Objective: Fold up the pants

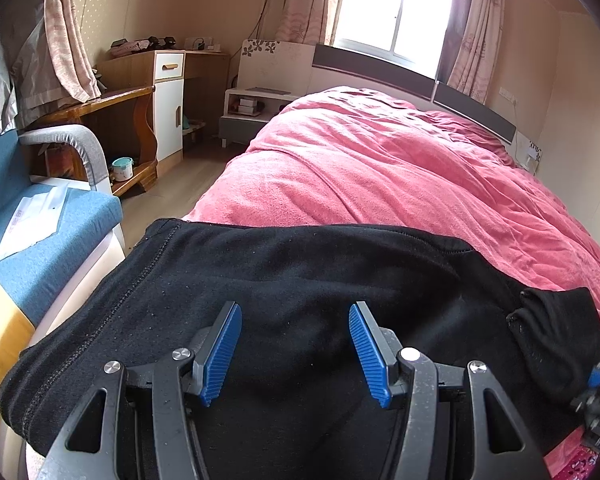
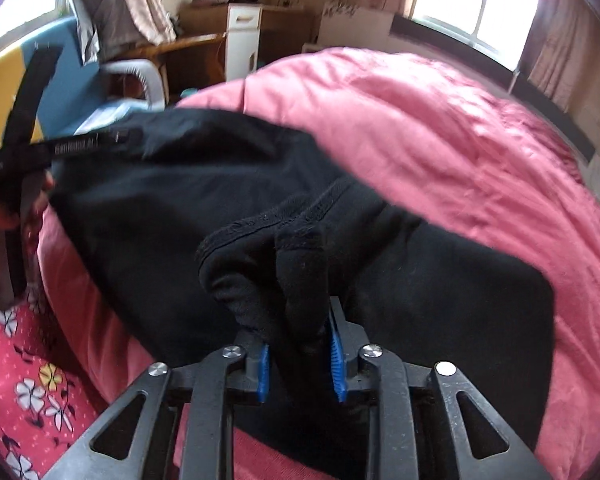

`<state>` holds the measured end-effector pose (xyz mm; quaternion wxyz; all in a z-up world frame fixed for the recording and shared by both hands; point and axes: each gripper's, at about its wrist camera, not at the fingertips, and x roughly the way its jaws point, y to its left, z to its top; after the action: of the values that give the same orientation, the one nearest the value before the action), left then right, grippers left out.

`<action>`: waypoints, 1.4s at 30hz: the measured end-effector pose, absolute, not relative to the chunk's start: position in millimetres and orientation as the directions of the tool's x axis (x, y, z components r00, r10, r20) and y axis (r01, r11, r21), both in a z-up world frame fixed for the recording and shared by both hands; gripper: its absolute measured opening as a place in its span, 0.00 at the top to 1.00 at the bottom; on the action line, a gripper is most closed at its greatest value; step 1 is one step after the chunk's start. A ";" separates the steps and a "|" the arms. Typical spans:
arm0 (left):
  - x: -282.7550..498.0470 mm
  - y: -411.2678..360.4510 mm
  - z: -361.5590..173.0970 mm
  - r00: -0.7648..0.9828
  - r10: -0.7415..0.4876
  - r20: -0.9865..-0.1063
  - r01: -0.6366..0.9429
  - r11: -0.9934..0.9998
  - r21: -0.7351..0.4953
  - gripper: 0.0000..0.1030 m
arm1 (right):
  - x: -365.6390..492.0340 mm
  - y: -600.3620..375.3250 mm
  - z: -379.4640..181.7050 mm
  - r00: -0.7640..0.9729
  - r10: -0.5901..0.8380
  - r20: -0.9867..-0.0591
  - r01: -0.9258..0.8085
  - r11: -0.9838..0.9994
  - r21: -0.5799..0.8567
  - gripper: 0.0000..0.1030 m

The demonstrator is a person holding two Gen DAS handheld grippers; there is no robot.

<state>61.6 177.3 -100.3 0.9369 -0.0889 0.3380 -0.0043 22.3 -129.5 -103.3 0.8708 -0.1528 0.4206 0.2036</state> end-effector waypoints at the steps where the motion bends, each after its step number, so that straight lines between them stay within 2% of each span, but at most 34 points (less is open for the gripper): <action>1: 61.3 177.0 -100.2 0.772 -0.070 -0.632 -0.049 0.984 -0.169 0.44 | 19.8 -132.1 -105.1 0.552 0.238 -0.799 -0.488 0.869 -0.078 0.70; 3: 60.9 176.6 -100.0 0.773 -0.072 -0.631 -0.046 0.985 -0.169 0.44 | 15.7 -142.7 -101.1 0.505 0.319 -0.802 -0.512 0.859 0.019 0.50; 5: 59.9 176.3 -99.0 0.776 -0.078 -0.626 -0.041 0.984 -0.173 0.44 | 11.8 -155.9 -93.4 0.457 0.408 -0.791 -0.519 0.844 0.136 0.43; 8: 57.9 174.5 -96.7 0.781 -0.087 -0.619 -0.028 0.984 -0.175 0.44 | 3.5 -188.2 -75.0 0.450 0.529 -0.720 -0.492 0.819 0.294 0.43; 11: 54.6 167.1 -92.5 0.783 -0.102 -0.613 -0.004 0.985 -0.170 0.44 | -1.9 -234.0 -52.3 0.565 0.528 -0.634 -0.393 0.848 0.357 0.43; 13: 53.2 158.1 -87.1 0.778 -0.146 -0.611 0.029 0.980 -0.197 0.44 | 0.7 -259.6 -46.1 0.637 0.440 -0.633 -0.285 0.897 0.338 0.45; 15: 51.0 144.9 -79.0 0.773 -0.200 -0.601 0.084 0.973 -0.216 0.44 | 5.6 -286.1 -48.9 0.674 0.335 -0.659 -0.161 0.937 0.311 0.64; 18: 49.9 114.6 -67.7 0.733 -0.321 -0.599 0.204 0.945 -0.257 0.44 | 7.8 -309.2 -62.8 0.665 0.197 -0.721 -0.036 0.972 0.232 0.69; 20: 52.0 94.3 -64.0 0.693 -0.386 -0.609 0.266 0.922 -0.281 0.44 | 6.6 -313.8 -72.3 0.646 0.141 -0.750 -0.010 0.984 0.176 0.69; 25: 64.8 38.7 -66.3 0.565 -0.506 -0.652 0.390 0.860 -0.330 0.44 | 7.9 -302.2 -93.0 0.577 0.179 -0.797 -0.070 0.983 0.170 0.68; 30: 71.8 -0.9 -86.4 0.504 -0.448 -0.738 0.419 0.874 -0.245 0.43 | 9.5 -274.2 -106.9 0.556 0.131 -0.821 -0.141 0.988 0.062 0.61; 35: 77.9 -9.2 -100.0 0.470 -0.470 -0.747 0.393 0.869 -0.299 0.43 | 6.6 -274.4 -108.7 0.555 0.110 -0.825 -0.133 0.990 0.043 0.60; 37: 76.6 -12.8 -101.2 0.463 -0.475 -0.749 0.396 0.866 -0.305 0.55 | 7.1 -275.6 -108.3 0.554 0.109 -0.825 -0.125 0.991 0.047 0.60; 38: 76.5 -15.5 -101.6 0.457 -0.478 -0.751 0.404 0.863 -0.304 0.67 | 8.9 -275.6 -108.4 0.555 0.109 -0.825 -0.123 0.991 0.049 0.60; 39: 74.4 -17.5 -100.6 0.460 -0.479 -0.748 0.415 0.860 -0.296 0.74 | 9.2 -275.8 -108.3 0.554 0.107 -0.825 -0.119 0.992 0.049 0.60; 42: 61.0 -22.0 -90.8 0.529 -0.452 -0.718 0.459 0.864 -0.206 0.84 | 10.9 -274.8 -108.1 0.554 0.102 -0.826 -0.112 0.993 0.047 0.60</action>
<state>61.0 -22.0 -90.8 0.8743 0.0042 0.4097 -0.2605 10.9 -274.8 -108.1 0.8815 -0.0053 0.4683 0.0605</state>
